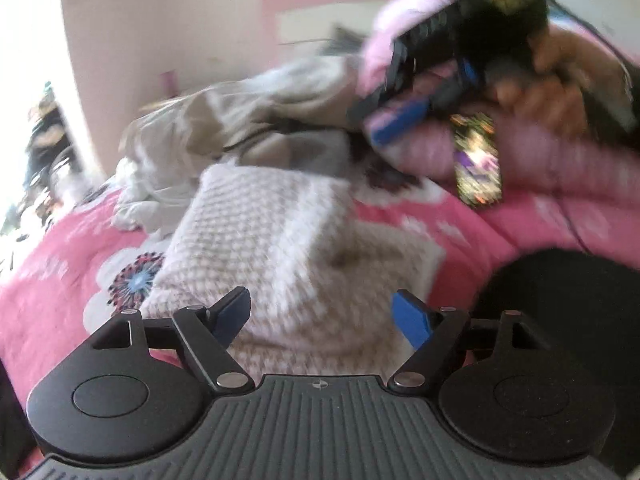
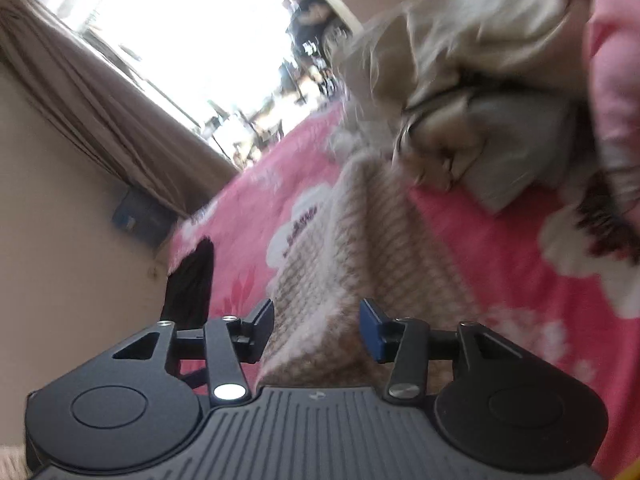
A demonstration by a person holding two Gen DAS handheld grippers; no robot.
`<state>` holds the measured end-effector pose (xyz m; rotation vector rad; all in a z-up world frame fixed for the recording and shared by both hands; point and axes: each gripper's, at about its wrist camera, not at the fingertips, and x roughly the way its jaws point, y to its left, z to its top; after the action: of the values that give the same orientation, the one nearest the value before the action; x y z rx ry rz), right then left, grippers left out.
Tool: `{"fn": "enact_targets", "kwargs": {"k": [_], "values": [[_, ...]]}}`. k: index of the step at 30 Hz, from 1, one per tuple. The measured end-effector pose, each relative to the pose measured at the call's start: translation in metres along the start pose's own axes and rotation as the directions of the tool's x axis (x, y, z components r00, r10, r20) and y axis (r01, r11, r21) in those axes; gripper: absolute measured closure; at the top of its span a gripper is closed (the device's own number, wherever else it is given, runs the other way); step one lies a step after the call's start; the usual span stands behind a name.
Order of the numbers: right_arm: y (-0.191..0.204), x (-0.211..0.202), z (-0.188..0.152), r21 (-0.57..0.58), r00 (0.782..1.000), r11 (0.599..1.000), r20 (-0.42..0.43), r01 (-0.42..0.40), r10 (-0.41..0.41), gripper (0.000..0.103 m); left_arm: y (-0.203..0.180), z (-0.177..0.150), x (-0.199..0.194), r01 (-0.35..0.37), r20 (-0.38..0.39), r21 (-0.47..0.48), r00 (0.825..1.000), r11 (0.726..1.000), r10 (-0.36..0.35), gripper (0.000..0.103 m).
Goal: Fold clothes
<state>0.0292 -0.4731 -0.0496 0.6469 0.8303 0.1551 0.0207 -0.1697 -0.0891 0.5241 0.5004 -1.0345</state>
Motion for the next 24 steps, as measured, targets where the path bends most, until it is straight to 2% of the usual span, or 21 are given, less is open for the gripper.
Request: {"fn": "enact_targets", "kwargs": {"k": [3, 4, 5, 6, 7, 9, 11, 13, 17, 19, 21, 23, 24], "values": [[0.008, 0.042, 0.004, -0.043, 0.994, 0.995, -0.060, 0.086, -0.089, 0.053, -0.006, 0.004, 0.014, -0.036, -0.016, 0.002, 0.999, 0.999, 0.036, 0.026], [0.007, 0.052, 0.002, -0.059, 0.991, 0.993, -0.077, 0.104, -0.108, 0.060, -0.008, 0.005, 0.019, -0.048, -0.021, 0.002, 0.999, 0.999, 0.048, 0.032], [0.005, 0.061, -0.001, -0.069, 0.989, 0.992, -0.097, 0.105, -0.111, 0.077, -0.010, 0.007, 0.024, -0.060, -0.027, 0.003, 0.998, 0.998, 0.060, 0.040], [0.004, 0.063, -0.005, -0.066, 0.989, 0.993, -0.101, 0.098, -0.104, 0.083, -0.012, 0.008, 0.028, -0.072, -0.032, 0.004, 0.997, 0.997, 0.073, 0.060], [0.003, 0.059, -0.008, -0.063, 0.991, 0.994, -0.092, 0.090, -0.095, 0.085, -0.014, 0.009, 0.033, -0.085, -0.037, 0.005, 0.996, 0.996, 0.085, 0.066], [0.002, 0.050, -0.015, -0.056, 0.995, 0.996, -0.070, 0.068, -0.072, 0.087, -0.017, 0.012, 0.043, -0.109, -0.048, 0.006, 0.993, 0.994, 0.109, 0.069], [0.004, 0.029, -0.020, -0.043, 0.999, 0.999, -0.041, 0.024, -0.026, 0.088, -0.021, 0.013, 0.035, -0.087, -0.035, -0.009, 0.996, 0.996, 0.087, 0.071], [0.002, 0.020, -0.028, -0.064, 0.998, 0.997, -0.042, 0.039, -0.042, 0.088, -0.026, 0.013, 0.028, -0.062, -0.024, -0.019, 0.998, 0.998, 0.062, 0.071], [-0.021, 0.040, -0.051, -0.060, 0.981, 0.988, -0.121, 0.143, -0.149, 0.088, -0.059, 0.001, 0.042, -0.068, -0.044, 0.120, 0.996, 0.990, 0.074, 0.071], [-0.028, 0.038, -0.054, -0.012, 0.984, 0.992, -0.121, 0.128, -0.129, 0.088, -0.074, -0.006, 0.047, -0.087, -0.032, 0.201, 0.995, 0.976, 0.095, 0.067], [-0.022, 0.024, -0.053, -0.027, 0.990, 0.993, -0.086, 0.111, -0.113, 0.088, -0.077, -0.006, 0.041, -0.094, -0.012, 0.241, 0.995, 0.966, 0.100, 0.065], [-0.017, 0.013, -0.053, -0.045, 0.992, 0.993, -0.062, 0.105, -0.108, 0.088, -0.066, 0.000, 0.029, -0.054, -0.013, 0.199, 0.998, 0.979, 0.058, 0.065], [-0.018, 0.017, -0.056, -0.063, 0.988, 0.990, -0.074, 0.129, -0.133, 0.088, -0.058, 0.004, 0.022, -0.027, -0.019, 0.163, 0.999, 0.986, 0.031, 0.064]]}}
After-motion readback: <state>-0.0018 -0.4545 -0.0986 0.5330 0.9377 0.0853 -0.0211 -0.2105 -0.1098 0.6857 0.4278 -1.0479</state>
